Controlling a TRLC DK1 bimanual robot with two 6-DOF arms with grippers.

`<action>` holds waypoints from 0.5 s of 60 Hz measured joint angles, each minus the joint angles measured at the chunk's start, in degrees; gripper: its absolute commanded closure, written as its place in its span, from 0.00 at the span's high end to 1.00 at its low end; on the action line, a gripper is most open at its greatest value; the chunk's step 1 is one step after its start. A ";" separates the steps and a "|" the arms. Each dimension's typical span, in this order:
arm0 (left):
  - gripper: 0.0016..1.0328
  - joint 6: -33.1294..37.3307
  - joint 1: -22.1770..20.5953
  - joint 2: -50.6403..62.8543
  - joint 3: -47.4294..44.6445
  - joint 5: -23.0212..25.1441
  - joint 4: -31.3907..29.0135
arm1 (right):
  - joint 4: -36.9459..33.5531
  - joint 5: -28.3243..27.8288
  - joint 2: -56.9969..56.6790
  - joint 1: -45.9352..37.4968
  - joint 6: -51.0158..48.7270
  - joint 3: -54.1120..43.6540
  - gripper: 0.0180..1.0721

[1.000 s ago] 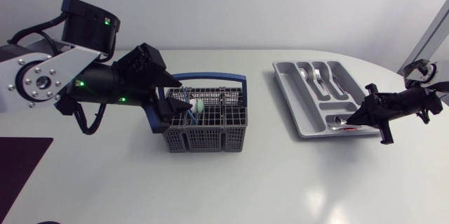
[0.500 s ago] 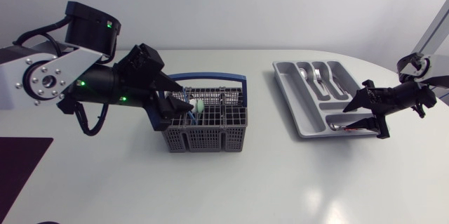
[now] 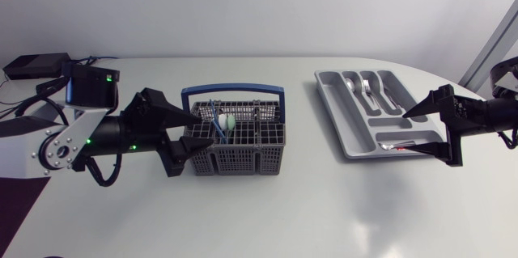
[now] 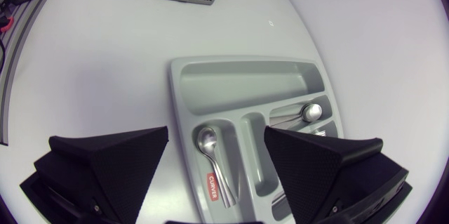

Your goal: Unload the cutlery basket into the drawer organizer.

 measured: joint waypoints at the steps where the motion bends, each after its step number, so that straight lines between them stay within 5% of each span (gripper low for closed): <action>1: 0.78 -0.11 -0.09 0.00 -0.20 0.09 0.50 | -0.04 -0.13 -0.42 -0.02 0.04 -0.48 0.96; 10: 0.76 -1.29 -1.01 0.66 -0.35 0.11 5.16 | -0.02 -1.79 -4.55 0.00 0.15 -5.22 0.96; 30: 0.31 -2.93 -3.58 4.13 -0.35 0.13 8.31 | 0.02 -3.61 -9.66 0.02 0.15 -10.29 0.96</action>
